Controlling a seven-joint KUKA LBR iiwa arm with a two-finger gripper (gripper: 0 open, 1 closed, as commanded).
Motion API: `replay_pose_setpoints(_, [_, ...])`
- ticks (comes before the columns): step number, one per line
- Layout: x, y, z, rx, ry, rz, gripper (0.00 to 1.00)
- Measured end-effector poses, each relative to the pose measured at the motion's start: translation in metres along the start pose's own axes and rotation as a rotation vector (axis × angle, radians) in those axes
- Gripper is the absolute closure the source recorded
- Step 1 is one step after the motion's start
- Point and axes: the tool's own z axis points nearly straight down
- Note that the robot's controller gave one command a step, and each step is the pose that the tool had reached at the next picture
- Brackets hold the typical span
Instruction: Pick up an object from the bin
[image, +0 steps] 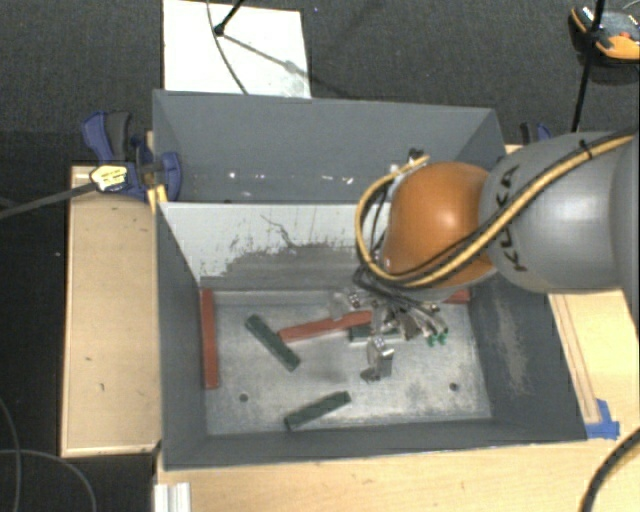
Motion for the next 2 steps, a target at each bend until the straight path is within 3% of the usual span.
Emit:
replay_pose_setpoints(1, [0.0, 0.0, 0.001, 0.0, 0.001, 0.001, 0.0])
replay_pose_setpoints(2, [-0.026, 0.013, -0.008, 0.0, 0.009, -0.106, 0.0])
